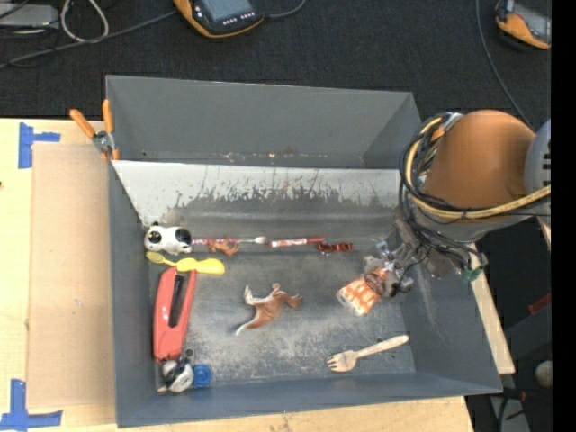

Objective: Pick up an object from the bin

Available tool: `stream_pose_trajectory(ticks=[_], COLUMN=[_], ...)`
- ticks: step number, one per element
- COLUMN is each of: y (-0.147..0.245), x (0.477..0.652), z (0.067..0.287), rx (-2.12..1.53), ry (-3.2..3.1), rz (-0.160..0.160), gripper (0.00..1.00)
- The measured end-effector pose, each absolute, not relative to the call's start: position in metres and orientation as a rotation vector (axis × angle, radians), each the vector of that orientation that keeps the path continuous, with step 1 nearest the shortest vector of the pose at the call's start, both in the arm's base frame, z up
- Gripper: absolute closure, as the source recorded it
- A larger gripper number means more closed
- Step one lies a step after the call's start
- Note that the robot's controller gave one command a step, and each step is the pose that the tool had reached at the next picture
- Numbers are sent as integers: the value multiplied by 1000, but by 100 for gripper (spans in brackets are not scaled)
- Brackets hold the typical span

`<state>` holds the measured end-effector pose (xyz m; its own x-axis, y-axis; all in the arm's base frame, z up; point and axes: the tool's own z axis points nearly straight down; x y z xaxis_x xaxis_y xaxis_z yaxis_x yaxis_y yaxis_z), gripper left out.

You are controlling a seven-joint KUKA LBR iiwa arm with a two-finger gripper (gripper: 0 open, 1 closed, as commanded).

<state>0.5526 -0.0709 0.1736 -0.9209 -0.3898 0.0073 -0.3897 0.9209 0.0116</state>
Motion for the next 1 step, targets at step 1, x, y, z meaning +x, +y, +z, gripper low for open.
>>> stream_pose_trajectory(ticks=[1], y=[-70], x=[552], z=[179], rx=[622], ry=[-3067], rz=[-17], gripper=[100])
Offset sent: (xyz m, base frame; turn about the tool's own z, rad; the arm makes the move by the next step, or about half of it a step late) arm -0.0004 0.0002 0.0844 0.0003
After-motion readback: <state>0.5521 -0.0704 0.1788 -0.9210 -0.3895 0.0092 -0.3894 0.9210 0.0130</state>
